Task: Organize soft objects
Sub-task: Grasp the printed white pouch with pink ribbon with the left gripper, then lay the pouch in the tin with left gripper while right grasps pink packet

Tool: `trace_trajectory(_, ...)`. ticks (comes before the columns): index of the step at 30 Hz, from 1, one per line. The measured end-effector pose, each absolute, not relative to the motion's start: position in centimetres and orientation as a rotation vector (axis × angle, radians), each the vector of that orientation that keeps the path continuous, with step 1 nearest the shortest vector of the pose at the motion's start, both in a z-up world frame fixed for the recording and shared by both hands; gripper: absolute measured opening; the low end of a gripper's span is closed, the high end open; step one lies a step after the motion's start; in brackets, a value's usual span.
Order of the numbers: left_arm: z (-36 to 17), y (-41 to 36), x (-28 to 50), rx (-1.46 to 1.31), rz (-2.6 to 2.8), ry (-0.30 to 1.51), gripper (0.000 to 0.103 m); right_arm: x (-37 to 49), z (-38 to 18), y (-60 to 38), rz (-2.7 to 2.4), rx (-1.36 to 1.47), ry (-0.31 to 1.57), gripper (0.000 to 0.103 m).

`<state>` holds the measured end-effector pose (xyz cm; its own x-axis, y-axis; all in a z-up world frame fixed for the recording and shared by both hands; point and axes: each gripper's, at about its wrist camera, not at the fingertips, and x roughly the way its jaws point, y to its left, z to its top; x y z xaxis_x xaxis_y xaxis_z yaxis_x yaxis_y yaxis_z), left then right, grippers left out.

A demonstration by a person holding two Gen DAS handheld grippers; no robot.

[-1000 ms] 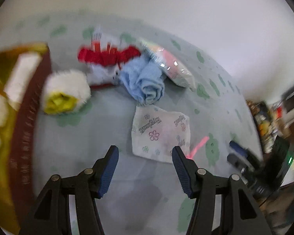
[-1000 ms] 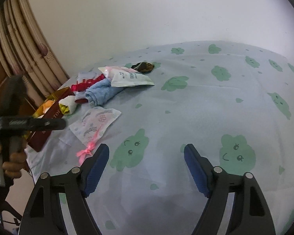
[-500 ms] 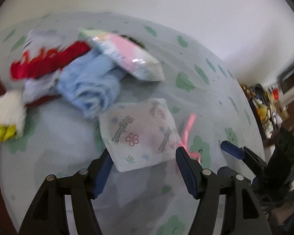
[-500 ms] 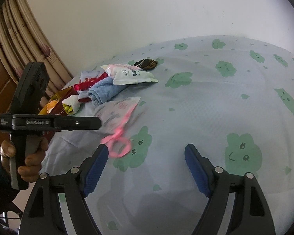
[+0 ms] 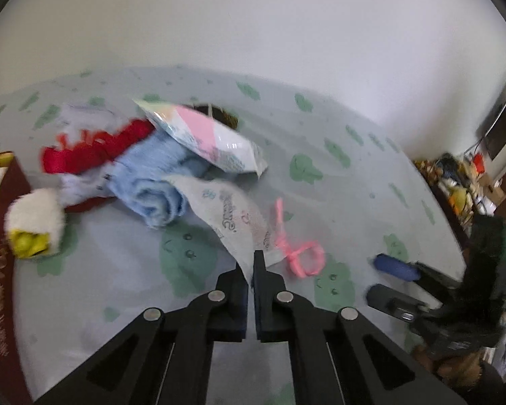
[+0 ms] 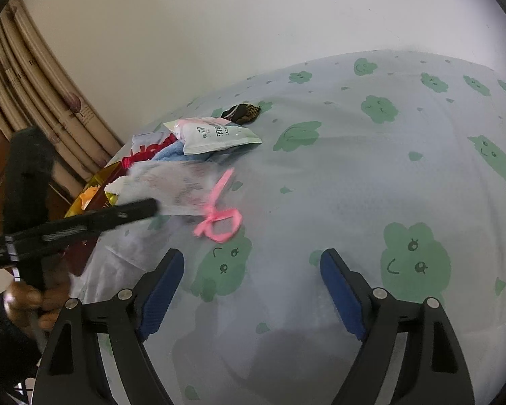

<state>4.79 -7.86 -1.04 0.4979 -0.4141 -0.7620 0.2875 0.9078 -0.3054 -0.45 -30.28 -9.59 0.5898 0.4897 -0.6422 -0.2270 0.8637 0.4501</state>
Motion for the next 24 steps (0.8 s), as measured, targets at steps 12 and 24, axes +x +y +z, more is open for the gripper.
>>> trace_trajectory(12, 5.8, -2.7, -2.6, -0.18, -0.396, 0.839, 0.002, -0.6, -7.8, -27.2, 0.404, 0.17, 0.804, 0.081)
trace_trajectory(24, 8.4, 3.1, -5.7, -0.225, -0.311, 0.795, 0.002, 8.4, -3.9, -19.0, 0.458, -0.195, 0.768, 0.091)
